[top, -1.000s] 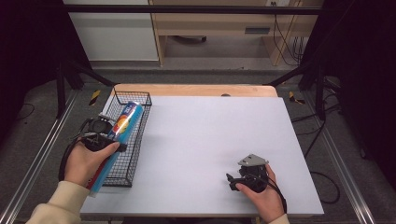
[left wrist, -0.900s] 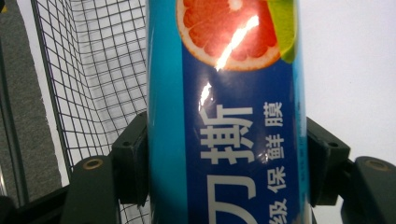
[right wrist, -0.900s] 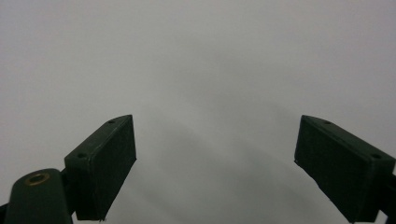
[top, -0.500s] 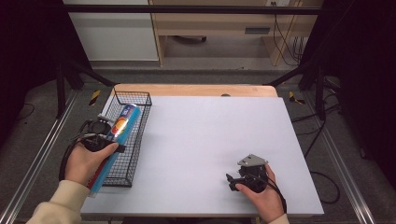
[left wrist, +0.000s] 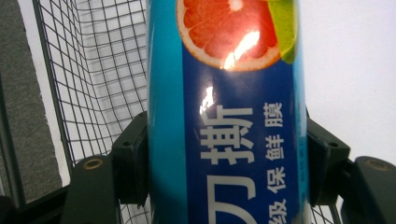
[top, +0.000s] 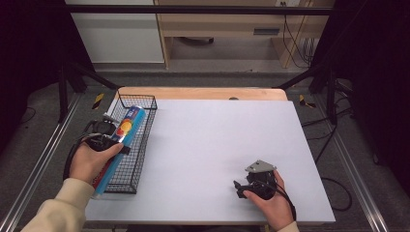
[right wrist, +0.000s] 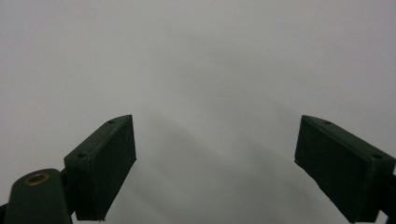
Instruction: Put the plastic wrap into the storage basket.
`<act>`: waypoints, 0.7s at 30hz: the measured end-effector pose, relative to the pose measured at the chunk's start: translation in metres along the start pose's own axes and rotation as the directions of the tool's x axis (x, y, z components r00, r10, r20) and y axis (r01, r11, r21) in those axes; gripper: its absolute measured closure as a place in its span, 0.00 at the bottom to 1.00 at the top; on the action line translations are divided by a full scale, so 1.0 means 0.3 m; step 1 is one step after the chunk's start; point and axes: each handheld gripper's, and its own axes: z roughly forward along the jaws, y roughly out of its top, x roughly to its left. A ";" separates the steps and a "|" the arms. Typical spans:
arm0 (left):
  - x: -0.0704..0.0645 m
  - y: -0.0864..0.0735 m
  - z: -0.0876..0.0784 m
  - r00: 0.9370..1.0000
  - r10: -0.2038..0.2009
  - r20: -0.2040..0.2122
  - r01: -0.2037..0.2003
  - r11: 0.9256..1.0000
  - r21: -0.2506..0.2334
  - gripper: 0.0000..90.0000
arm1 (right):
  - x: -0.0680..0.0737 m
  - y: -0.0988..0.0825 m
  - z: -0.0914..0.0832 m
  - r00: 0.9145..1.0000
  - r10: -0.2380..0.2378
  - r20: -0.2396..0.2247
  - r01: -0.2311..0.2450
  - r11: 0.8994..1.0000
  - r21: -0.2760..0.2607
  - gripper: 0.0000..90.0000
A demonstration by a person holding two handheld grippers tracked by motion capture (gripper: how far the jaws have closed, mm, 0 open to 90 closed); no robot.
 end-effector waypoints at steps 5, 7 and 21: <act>0.018 0.016 0.013 0.998 0.035 -0.044 -0.035 0.999 0.014 0.35 | 0.001 -0.001 0.001 1.000 0.006 -0.004 -0.006 1.000 0.001 0.14; 0.026 0.020 0.020 0.998 0.041 -0.048 -0.040 0.999 0.022 0.35 | -0.001 -0.002 0.004 1.000 0.004 -0.003 -0.004 1.000 0.002 0.14; 0.060 0.057 0.081 0.999 -0.008 -0.030 0.013 0.991 0.135 0.35 | -0.001 -0.005 0.009 1.000 0.012 -0.008 -0.012 1.000 0.010 0.14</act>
